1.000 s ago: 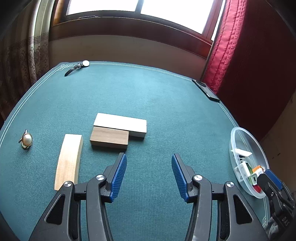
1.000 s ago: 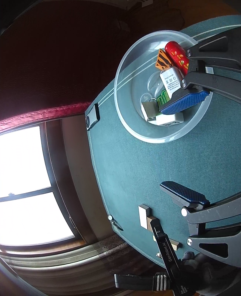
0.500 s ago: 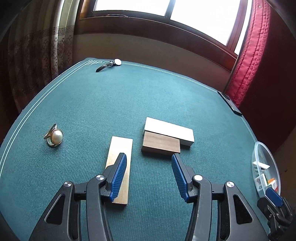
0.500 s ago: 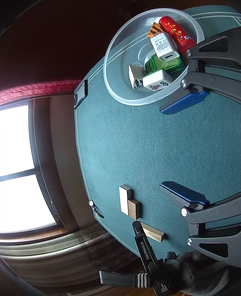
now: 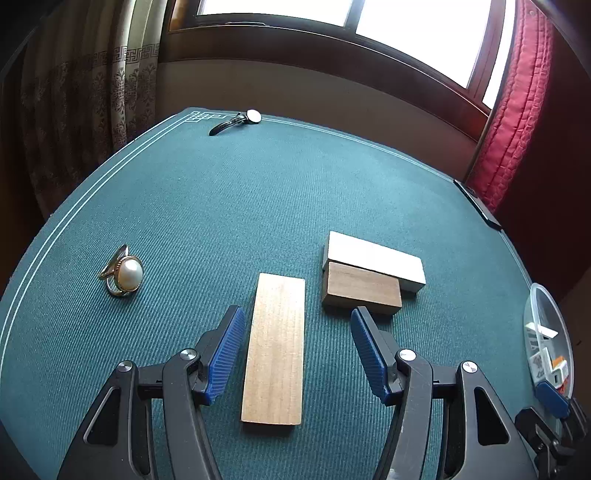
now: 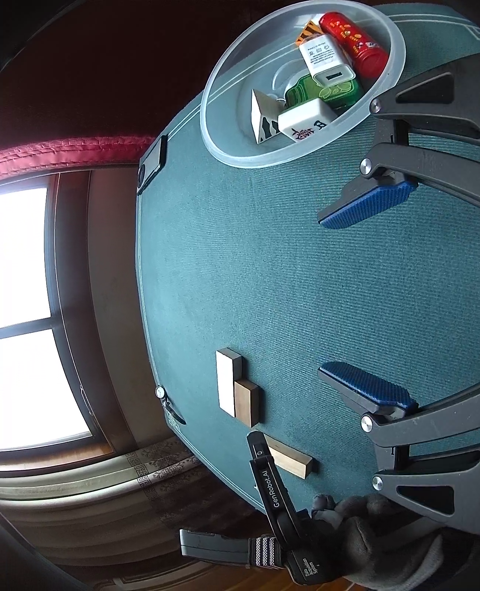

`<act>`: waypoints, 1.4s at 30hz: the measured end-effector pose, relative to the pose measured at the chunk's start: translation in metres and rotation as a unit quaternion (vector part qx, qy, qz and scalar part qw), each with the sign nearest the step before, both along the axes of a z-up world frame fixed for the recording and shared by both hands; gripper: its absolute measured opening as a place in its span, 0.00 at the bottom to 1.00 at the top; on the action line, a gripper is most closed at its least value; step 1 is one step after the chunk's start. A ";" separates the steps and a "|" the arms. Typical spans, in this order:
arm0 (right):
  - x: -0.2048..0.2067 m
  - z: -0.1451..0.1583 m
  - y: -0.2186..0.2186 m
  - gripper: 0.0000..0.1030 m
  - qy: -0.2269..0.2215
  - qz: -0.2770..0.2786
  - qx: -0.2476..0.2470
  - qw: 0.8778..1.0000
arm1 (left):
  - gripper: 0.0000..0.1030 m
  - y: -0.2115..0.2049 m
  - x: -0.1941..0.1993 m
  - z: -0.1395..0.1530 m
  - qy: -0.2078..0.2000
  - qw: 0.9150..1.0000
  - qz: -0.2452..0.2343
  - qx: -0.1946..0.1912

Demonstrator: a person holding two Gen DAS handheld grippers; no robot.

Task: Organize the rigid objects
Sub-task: 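Grasp the light wooden plank with the left gripper, then grasp the dark brown wooden block with the right gripper while the left holds the plank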

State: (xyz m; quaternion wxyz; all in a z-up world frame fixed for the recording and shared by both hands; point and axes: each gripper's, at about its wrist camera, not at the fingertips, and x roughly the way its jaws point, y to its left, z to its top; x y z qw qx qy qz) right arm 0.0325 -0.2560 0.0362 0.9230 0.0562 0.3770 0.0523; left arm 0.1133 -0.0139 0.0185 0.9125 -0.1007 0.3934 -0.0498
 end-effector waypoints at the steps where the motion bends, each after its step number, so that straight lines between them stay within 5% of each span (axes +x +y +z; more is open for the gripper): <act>1: 0.001 0.000 0.001 0.76 0.001 0.001 -0.001 1.000 | 0.59 0.000 0.001 -0.002 0.002 1.000 0.002 0.005; 5: 0.004 -0.003 0.007 0.76 0.008 0.007 -0.003 1.000 | 0.59 0.000 0.002 -0.006 -0.001 1.000 0.002 0.022; 9: 0.010 -0.007 0.013 0.76 0.019 0.014 -0.001 1.000 | 0.31 0.000 0.002 -0.007 -0.003 1.000 -0.003 0.030; 21: 0.053 -0.012 0.050 0.76 0.046 0.048 0.014 0.998 | 0.30 0.017 -0.023 0.009 -0.063 0.997 0.027 0.036; 42: 0.123 -0.020 0.122 0.84 0.053 0.081 -0.014 0.995 | 0.30 0.051 -0.037 0.012 -0.085 0.992 0.093 0.020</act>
